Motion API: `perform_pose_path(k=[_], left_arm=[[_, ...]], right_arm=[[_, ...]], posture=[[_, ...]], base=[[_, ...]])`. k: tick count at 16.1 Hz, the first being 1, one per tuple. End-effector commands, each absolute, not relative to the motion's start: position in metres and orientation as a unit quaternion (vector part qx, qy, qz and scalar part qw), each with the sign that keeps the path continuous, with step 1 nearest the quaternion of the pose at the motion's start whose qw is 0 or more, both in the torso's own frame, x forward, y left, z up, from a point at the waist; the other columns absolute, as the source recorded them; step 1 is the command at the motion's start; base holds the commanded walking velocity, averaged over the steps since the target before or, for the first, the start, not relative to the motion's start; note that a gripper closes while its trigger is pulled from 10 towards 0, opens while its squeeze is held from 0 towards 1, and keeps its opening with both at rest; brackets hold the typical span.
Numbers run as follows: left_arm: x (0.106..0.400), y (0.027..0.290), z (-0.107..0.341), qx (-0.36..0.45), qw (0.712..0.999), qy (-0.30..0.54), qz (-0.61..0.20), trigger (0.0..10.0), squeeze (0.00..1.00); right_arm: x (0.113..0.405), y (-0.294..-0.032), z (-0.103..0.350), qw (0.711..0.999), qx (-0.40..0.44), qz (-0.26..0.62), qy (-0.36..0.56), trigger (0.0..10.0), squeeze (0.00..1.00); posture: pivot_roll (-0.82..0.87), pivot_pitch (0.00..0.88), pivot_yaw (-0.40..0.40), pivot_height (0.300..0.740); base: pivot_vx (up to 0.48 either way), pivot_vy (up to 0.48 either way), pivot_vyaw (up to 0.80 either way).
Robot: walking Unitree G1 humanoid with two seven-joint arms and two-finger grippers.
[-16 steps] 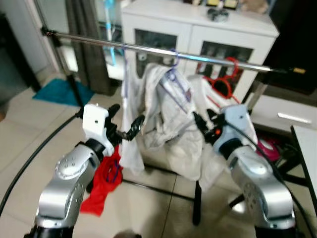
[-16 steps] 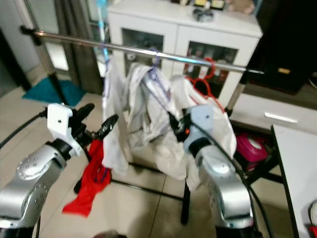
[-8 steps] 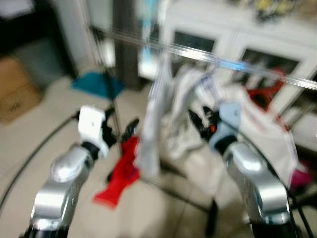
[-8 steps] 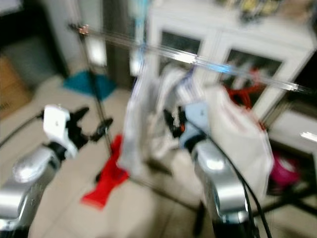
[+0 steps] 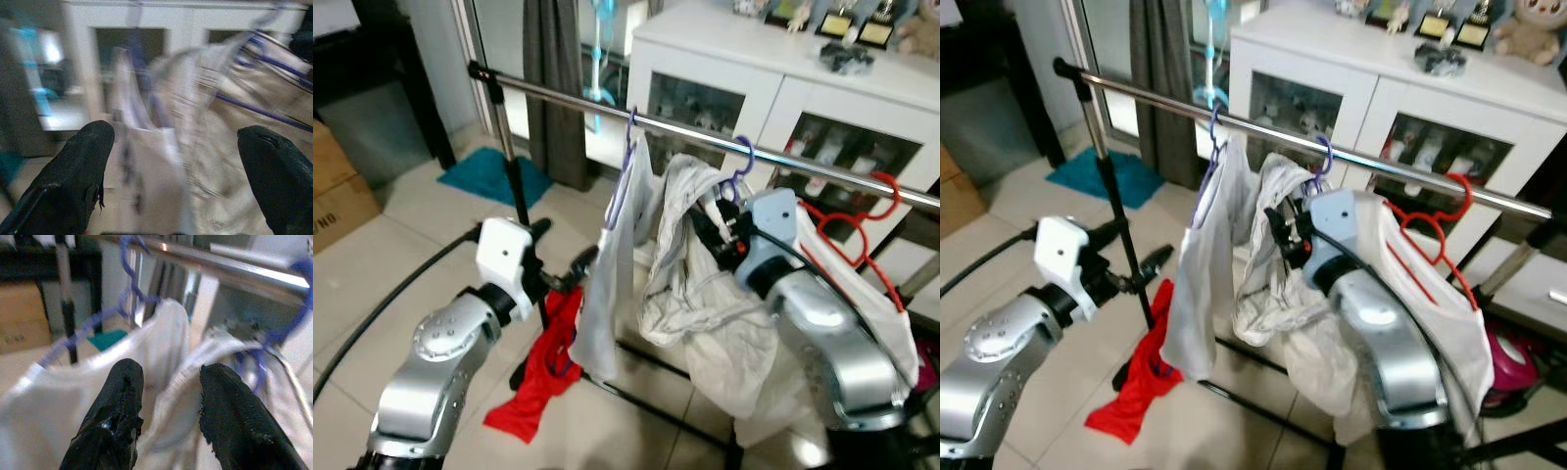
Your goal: Hang hanger
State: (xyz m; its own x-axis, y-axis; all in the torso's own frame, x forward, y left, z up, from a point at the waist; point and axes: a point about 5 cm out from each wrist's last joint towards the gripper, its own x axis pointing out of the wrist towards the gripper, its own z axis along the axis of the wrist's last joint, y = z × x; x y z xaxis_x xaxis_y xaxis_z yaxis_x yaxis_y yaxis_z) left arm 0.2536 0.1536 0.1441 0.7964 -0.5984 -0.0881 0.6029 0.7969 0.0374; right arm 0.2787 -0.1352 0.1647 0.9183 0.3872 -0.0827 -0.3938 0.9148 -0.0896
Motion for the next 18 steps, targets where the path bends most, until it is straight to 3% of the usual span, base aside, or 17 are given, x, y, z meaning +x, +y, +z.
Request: perform_pose_path(k=[1,2,3,4,18], left_arm=[[0.249,0.146,0.144,0.029,0.935,0.042,-0.352,10.0,0.88],[0.246,0.145,0.143,0.034,0.928,0.051,-0.368,10.0,0.82],[0.239,0.147,0.139,0.055,0.907,0.075,-0.411,10.0,0.16],[0.238,0.148,0.139,0.06,0.903,0.079,-0.418,10.0,0.0],[0.24,0.146,0.14,0.09,0.891,0.075,-0.438,10.0,0.0]], right_arm=[[0.279,-0.138,0.165,0.977,-0.057,0.2,0.039,10.0,0.0],[0.279,-0.138,0.164,0.977,-0.061,0.199,0.042,10.0,0.0],[0.287,-0.146,0.161,0.981,-0.075,0.169,0.052,10.0,0.0],[0.289,-0.147,0.16,0.982,-0.08,0.16,0.054,10.0,0.0],[0.333,-0.136,0.16,0.977,-0.14,0.149,0.062,10.0,0.0]], posture=[[0.01,0.0,-0.049,0.74],[0.01,0.0,-0.05,0.74],[0.01,0.0,-0.045,0.74],[0.01,0.0,-0.045,0.74],[0.01,0.0,-0.033,0.74]], base=[[0.0,0.0,0.0],[0.0,0.0,0.0],[0.0,0.0,0.0],[0.0,0.0,0.0],[0.0,0.0,0.0]])
